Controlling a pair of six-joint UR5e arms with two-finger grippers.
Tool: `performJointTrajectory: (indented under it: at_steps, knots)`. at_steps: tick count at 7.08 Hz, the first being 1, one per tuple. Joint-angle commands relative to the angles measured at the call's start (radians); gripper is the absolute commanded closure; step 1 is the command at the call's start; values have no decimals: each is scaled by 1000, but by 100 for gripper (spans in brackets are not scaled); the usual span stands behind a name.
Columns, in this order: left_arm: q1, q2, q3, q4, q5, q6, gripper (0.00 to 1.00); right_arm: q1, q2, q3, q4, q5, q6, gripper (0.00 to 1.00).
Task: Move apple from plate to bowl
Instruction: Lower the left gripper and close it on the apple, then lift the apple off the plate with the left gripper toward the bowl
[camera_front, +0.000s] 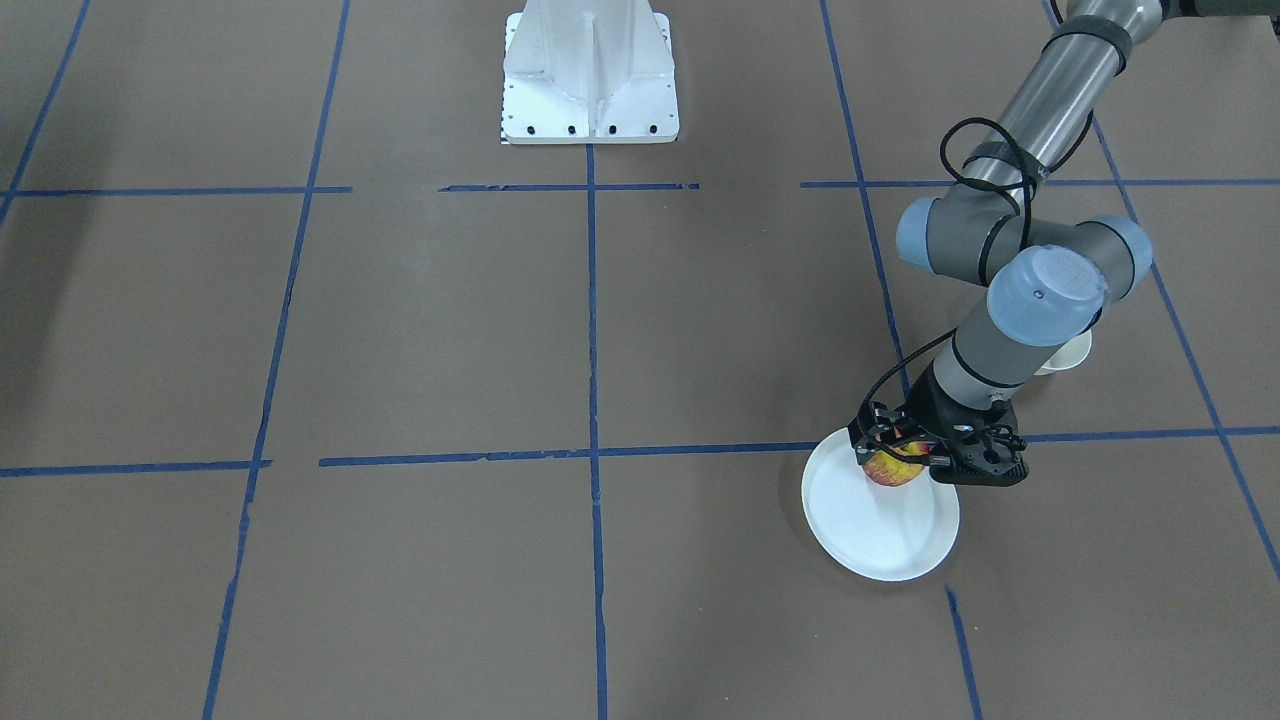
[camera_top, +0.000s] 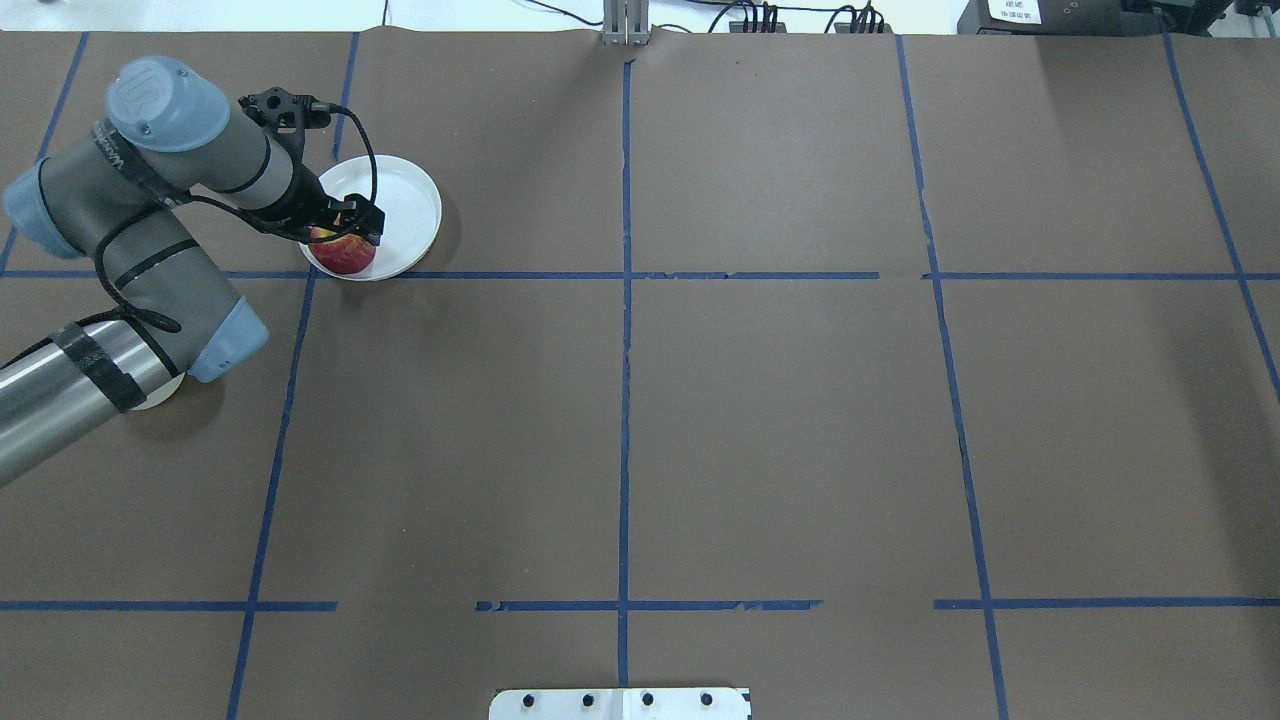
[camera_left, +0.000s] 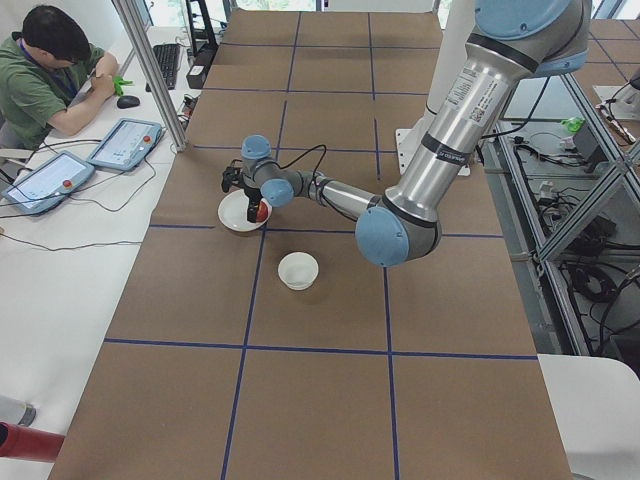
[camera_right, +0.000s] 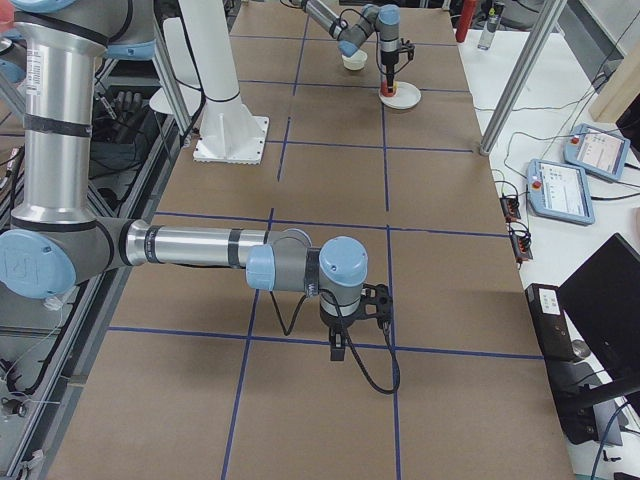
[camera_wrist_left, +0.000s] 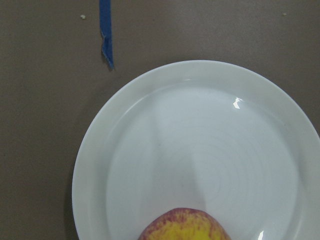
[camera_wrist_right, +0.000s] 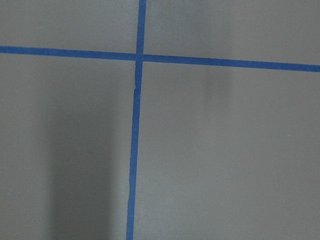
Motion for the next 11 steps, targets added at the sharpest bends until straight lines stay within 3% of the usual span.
performJointTrajectory:
  at_steps: [1,2,4,5,7,8,10,11]
  knots:
    - [1,0,0,2,-54,1,47,0,0,0,0,0,0,0]
    - [1,2,-3,7,-56,0,55,0,0,0,0,0,0,0]
    - [-13,5,-11,13,-97,1,62,0,0,0,0,0,0,0]
    - [-66,8,-58,51,-158,3,66,0,0,0,0,0,0,0]
    - [-157,31,-240,258,-162,32,66,0,0,0,0,0,0,0]
    - [-186,99,-355,302,-162,118,66,0,0,0,0,0,0,0]
    - [-225,376,-552,292,-164,286,66,0,0,0,0,0,0,0]
    - [-263,493,-598,283,-161,381,68,0,0,0,0,0,0,0]
